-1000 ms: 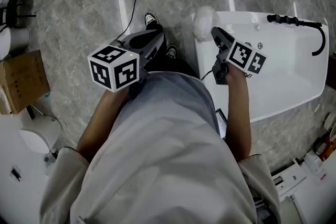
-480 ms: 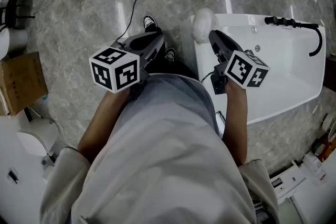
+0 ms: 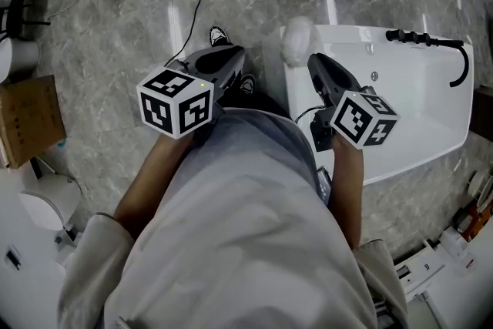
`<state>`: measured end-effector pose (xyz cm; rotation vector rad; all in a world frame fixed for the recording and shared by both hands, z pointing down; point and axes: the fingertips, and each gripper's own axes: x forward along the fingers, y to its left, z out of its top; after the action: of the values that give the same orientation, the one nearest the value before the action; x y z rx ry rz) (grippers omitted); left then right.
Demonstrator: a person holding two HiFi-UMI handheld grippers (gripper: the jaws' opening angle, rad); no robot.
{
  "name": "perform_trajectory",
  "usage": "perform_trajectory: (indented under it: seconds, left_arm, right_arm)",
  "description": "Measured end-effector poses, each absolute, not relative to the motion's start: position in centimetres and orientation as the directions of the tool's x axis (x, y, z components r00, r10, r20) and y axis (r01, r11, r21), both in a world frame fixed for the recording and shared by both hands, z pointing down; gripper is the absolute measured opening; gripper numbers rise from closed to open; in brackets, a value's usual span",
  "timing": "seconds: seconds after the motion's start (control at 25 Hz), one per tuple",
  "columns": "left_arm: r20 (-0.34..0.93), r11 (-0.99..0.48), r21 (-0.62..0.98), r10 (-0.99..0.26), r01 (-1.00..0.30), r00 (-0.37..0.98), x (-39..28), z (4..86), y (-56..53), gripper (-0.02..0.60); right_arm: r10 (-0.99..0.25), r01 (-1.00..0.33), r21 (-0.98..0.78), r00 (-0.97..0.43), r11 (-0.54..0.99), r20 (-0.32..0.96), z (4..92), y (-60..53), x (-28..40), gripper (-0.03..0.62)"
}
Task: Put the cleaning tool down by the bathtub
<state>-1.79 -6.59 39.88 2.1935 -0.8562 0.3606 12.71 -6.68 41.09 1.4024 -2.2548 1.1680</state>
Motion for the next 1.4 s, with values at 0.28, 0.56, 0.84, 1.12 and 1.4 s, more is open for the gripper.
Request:
perform_trajectory:
  seconds: [0.28,0.56,0.84,1.12,1.4]
  left_arm:
    - [0.496,-0.511,0.512,-0.48,-0.69,0.724,-1.9,39.7,-6.6,0.009]
    - [0.503,-0.503,0.512,-0.481,-0.696,0.718,-1.9,39.9,-6.4,0.009]
    - [0.497,-0.506,0.524,-0.471,-0.685,0.729,-1.4,39.6,-6.5,0.009]
    - [0.507,-0.502,0.505,-0.486,-0.702,0.712,-1.9,39.5,-6.8,0.009]
    - [0.512,-0.501,0.504,-0.483,-0.704,0.71,-2.0,39.5,-6.9,0.009]
  right_arm:
    - [-0.655,-0.832,-0.493,-0.524,0.255,0.545,39.7,-6.2,12.5,0.037]
    - [-0.658,-0.839,-0.463,-0.523,0.286,0.542,39.8,-5.7,12.2,0.021]
    - [-0.663,-0.85,-0.427,-0.514,0.308,0.545,39.6,-5.8,12.5,0.014]
    - [-0.648,-0.841,-0.399,-0.538,0.366,0.539,39.2,-6.2,12.1,0.011]
    - [-0.606,-0.827,-0.395,-0.562,0.4,0.562,39.5,-5.9,11.8,0.011]
